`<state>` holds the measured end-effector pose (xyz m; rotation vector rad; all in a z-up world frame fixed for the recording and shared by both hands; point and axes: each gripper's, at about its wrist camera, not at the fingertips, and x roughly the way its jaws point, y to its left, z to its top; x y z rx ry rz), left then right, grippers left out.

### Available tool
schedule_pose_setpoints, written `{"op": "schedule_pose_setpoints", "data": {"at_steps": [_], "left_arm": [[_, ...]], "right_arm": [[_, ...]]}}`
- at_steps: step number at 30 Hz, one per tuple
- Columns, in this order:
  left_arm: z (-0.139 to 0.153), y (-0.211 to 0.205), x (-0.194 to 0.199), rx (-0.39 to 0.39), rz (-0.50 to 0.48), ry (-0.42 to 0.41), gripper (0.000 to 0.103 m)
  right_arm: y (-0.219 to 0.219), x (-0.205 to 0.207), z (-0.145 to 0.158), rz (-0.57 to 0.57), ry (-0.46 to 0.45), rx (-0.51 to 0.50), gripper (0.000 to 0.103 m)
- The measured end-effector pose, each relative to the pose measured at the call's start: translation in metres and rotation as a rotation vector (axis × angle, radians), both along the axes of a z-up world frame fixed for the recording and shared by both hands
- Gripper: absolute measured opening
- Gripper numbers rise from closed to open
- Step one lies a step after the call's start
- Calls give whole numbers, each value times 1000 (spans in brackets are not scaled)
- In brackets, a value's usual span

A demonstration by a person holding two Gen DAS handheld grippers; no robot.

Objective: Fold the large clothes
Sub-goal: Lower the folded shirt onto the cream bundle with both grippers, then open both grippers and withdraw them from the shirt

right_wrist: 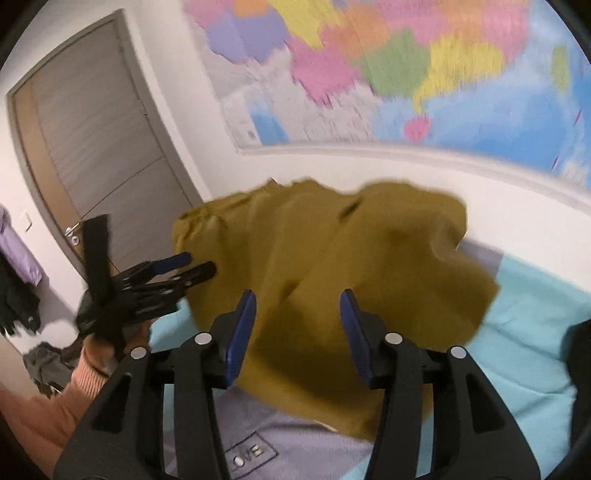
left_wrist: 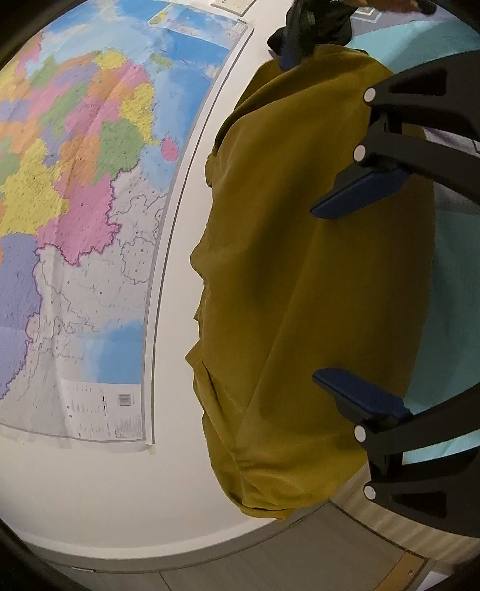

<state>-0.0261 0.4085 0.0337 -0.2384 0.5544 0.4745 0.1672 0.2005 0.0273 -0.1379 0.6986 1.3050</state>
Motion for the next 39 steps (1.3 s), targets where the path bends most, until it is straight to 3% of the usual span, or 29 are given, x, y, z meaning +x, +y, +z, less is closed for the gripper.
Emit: {"op": "schedule_pose_setpoints", "data": {"at_steps": [5,9,14,16,17,22,28,39], "left_arm": [[-12,0,17,33,-2,43,85],[-18,1,21,17,14,52,85],[-10,-8,10,13,19,41,86],[-8,-14,4,11,23,35,91],[-8,-17,2,6,22,27,96],[-9,-44,-20,8,56,-2,96],[-12,-70,-33,-24,65,5,96],[-16,-104,-51,8,136,20,96]], "right_arm": [[9,29,-35,-13,134,-3,32],[3,27,-30,-23,127,-3,32],[-15,-2,-10,-22,32,42,49],[-22,-17,-5,-27,-20,64,57],[-23,-25,-3,-26,-40,74,58],[-35,-57,-8,-41,-138,66,81],[-45,-73,-20,-71,-142,62,89],[-66,-97,-28,-82,-168,56,98]]}}
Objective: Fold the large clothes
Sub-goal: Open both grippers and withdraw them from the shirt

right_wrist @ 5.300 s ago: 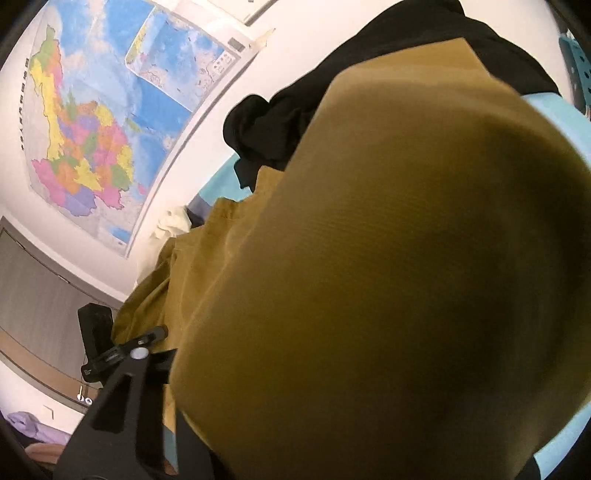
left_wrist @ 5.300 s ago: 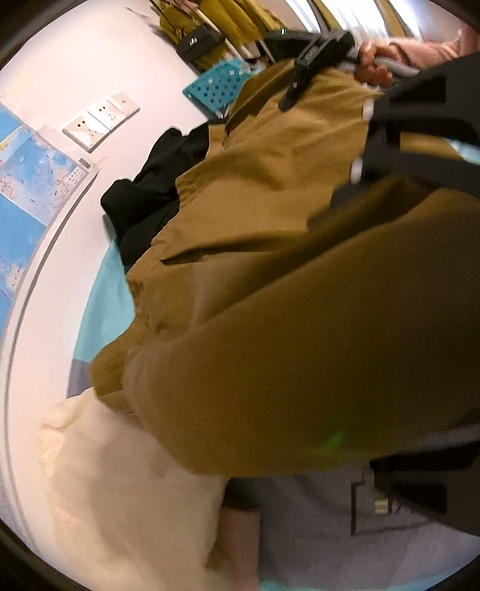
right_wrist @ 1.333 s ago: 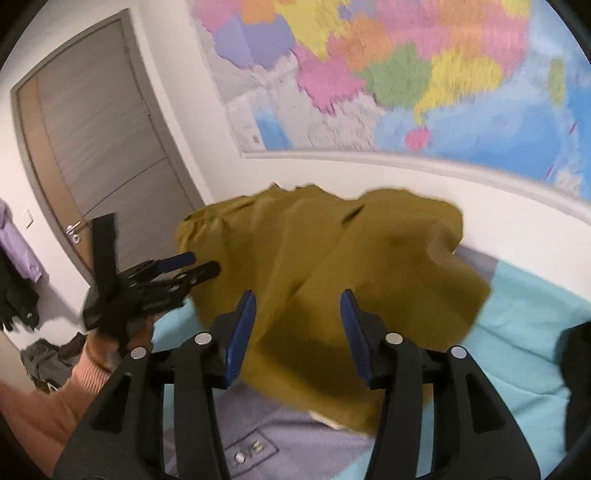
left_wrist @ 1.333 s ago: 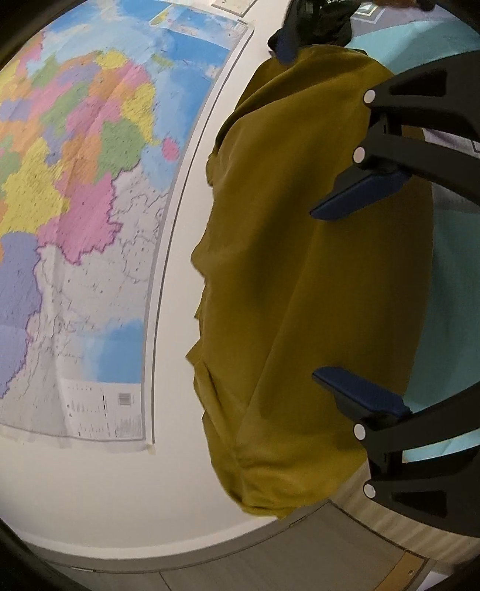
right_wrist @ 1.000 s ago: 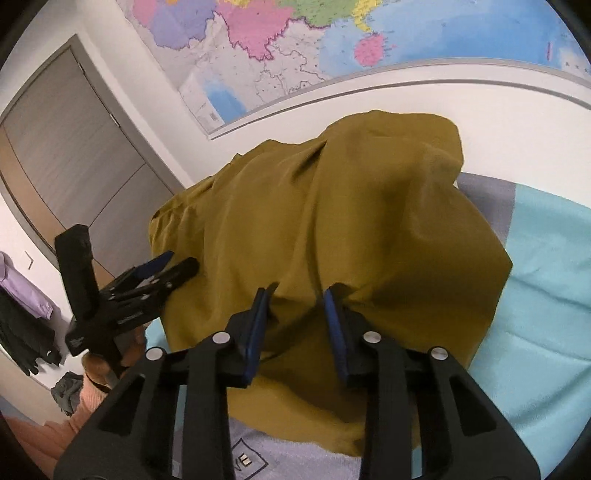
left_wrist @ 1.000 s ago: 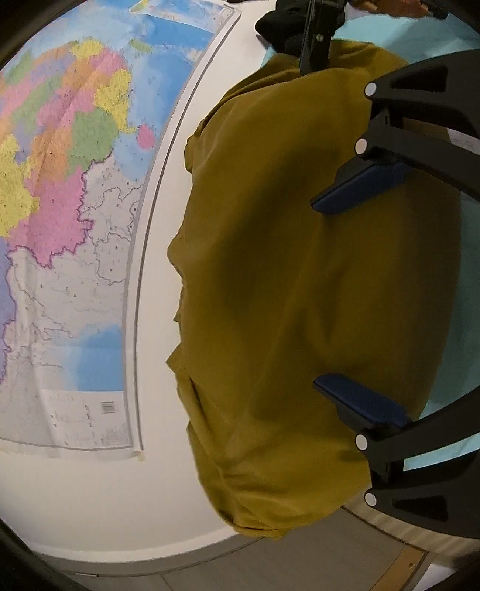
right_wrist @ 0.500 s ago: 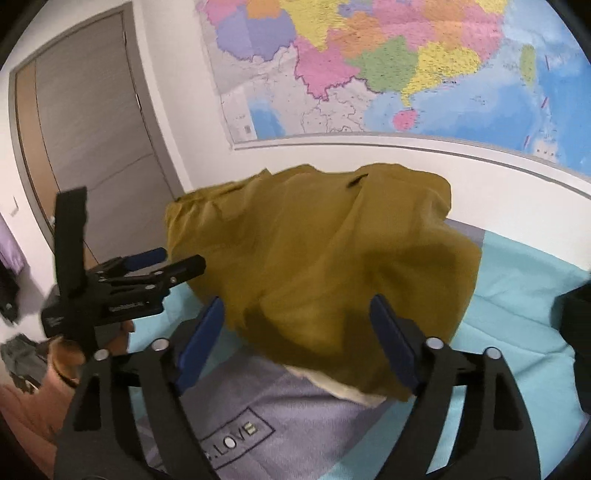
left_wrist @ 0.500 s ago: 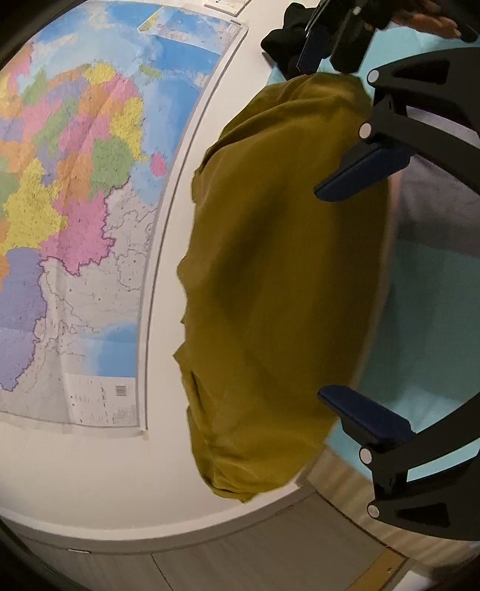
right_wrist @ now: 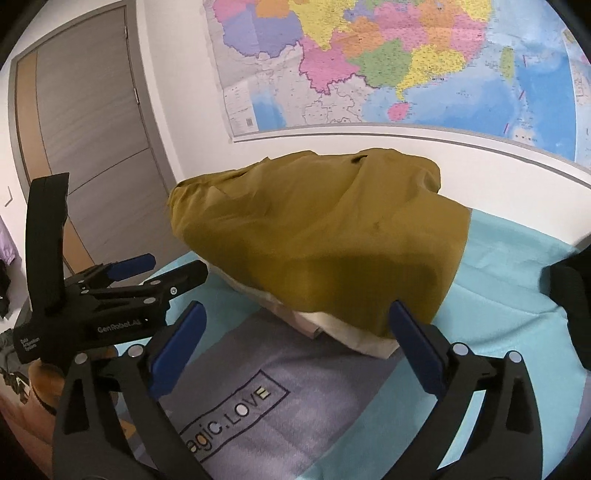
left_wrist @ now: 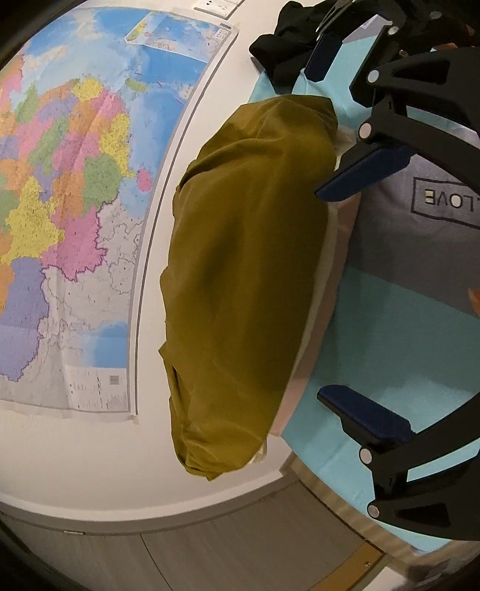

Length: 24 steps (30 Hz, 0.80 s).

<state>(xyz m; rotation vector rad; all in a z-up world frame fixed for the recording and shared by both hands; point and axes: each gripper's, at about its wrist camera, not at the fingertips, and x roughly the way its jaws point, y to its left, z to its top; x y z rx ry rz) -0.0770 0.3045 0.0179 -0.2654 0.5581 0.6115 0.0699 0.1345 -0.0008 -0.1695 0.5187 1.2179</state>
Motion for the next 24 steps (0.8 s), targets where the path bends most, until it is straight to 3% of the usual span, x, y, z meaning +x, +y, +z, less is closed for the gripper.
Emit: {"op": "schedule_pose_setpoints", "data": {"at_steps": [24], "left_arm": [[4,-43,-12,26,20,33,96]], "right_arm": [[-44,-20,2,-6,-31,45,98]]}}
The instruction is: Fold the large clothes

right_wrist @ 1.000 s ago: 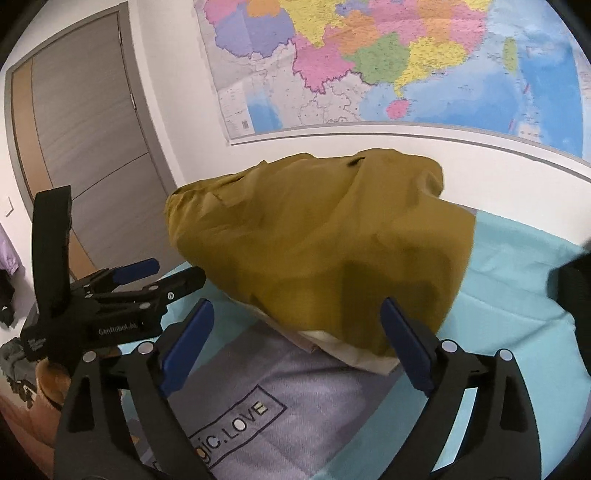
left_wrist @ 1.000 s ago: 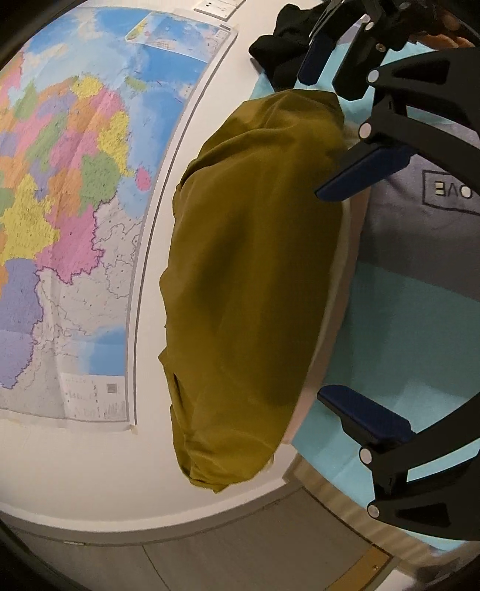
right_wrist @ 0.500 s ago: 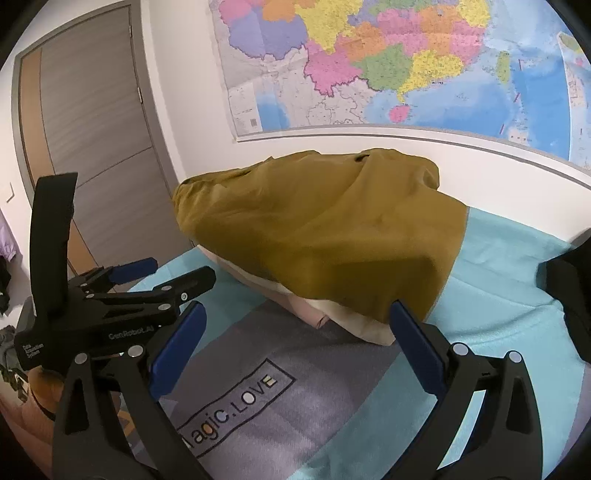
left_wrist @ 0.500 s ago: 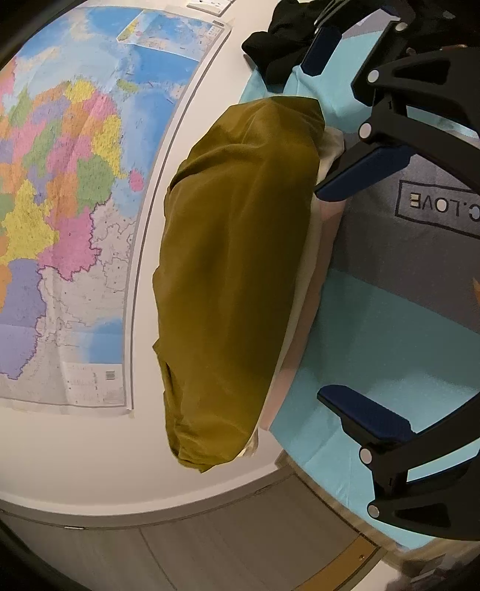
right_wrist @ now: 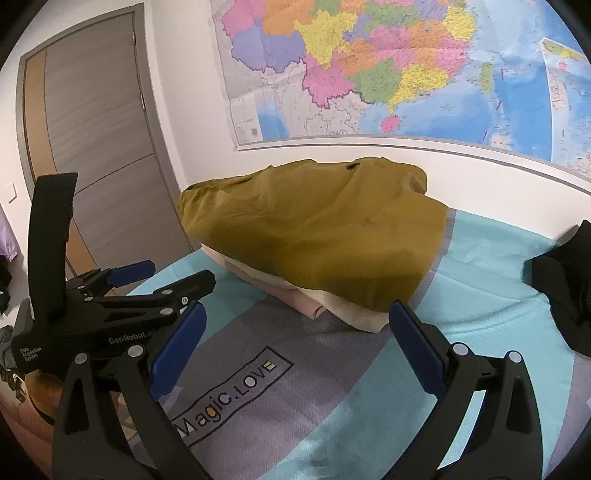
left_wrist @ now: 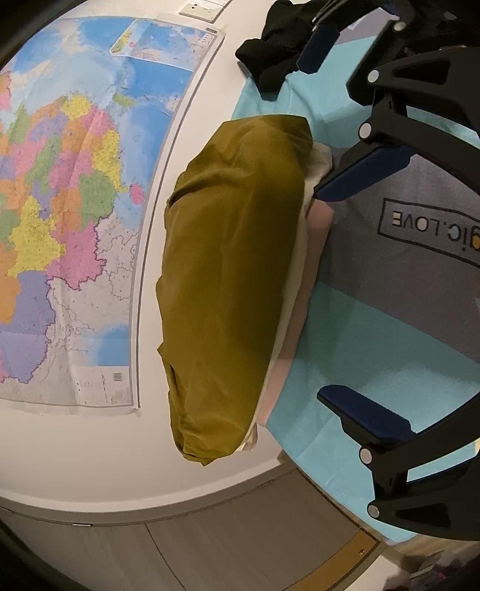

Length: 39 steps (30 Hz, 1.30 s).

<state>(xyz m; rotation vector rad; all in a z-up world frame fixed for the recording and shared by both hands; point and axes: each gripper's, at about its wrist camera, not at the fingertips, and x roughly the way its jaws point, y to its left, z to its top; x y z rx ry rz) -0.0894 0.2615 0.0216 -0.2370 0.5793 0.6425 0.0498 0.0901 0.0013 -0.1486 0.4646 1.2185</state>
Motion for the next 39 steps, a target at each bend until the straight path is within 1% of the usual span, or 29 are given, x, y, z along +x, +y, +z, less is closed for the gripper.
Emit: {"op": "schedule_pose_setpoints", "data": {"at_steps": [15,25,39], "left_arm": [[-2,-14,-8,8,-12,0,96],[-4,-15,-10,1,-13,3,96],[-6,-17,-11,3,-17,5,96]], "right_arm": [[-13,-3,-2,3,2,5,98],[-17,-4,-4,-1,20,13,98],[-18,-7,-4,6,20,15,98]]}}
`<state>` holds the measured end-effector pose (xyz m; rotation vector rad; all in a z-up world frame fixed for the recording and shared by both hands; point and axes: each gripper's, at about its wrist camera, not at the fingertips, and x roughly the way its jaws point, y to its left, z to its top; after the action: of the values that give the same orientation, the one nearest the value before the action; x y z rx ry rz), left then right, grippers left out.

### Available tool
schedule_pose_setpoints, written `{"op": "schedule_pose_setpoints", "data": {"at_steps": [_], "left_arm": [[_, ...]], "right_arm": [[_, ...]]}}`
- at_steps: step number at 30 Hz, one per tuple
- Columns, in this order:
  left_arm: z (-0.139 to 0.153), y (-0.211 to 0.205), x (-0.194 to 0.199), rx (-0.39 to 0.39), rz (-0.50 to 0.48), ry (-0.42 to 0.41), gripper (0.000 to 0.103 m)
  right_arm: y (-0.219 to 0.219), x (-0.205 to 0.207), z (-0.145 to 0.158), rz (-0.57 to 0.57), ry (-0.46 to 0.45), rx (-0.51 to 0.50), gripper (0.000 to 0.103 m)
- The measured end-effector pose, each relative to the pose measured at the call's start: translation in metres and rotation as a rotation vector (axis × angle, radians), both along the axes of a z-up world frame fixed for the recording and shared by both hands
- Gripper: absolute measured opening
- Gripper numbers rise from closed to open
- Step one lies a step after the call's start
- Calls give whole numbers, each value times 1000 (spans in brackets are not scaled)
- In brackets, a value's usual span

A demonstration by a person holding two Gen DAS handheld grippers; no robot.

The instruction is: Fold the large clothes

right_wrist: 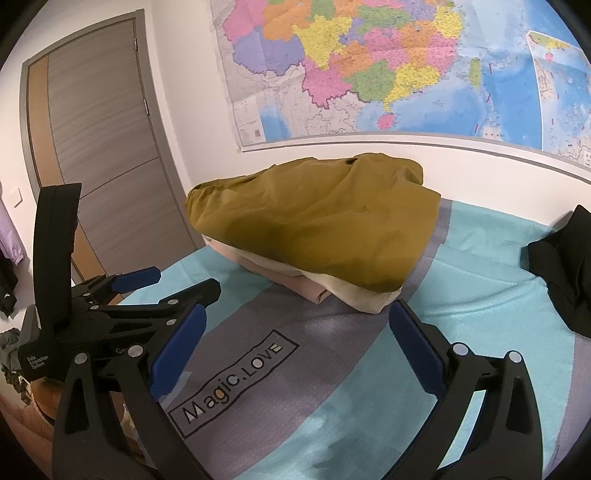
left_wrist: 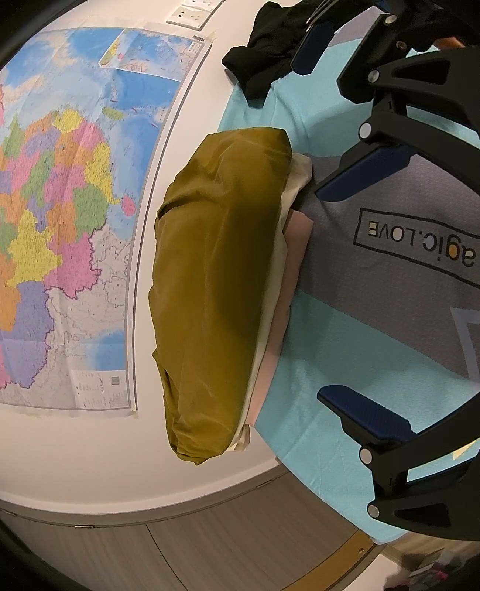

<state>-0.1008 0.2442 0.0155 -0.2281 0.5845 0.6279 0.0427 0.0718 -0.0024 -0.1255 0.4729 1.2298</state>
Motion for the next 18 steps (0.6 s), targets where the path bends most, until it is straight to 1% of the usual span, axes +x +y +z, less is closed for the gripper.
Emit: {"op": "schedule_pose_setpoints", "data": {"at_steps": [18], "left_arm": [[-3,0,0,-9,0,8,96]], "right_arm": [[0,-1,-1,7,6,-3,98]]}}
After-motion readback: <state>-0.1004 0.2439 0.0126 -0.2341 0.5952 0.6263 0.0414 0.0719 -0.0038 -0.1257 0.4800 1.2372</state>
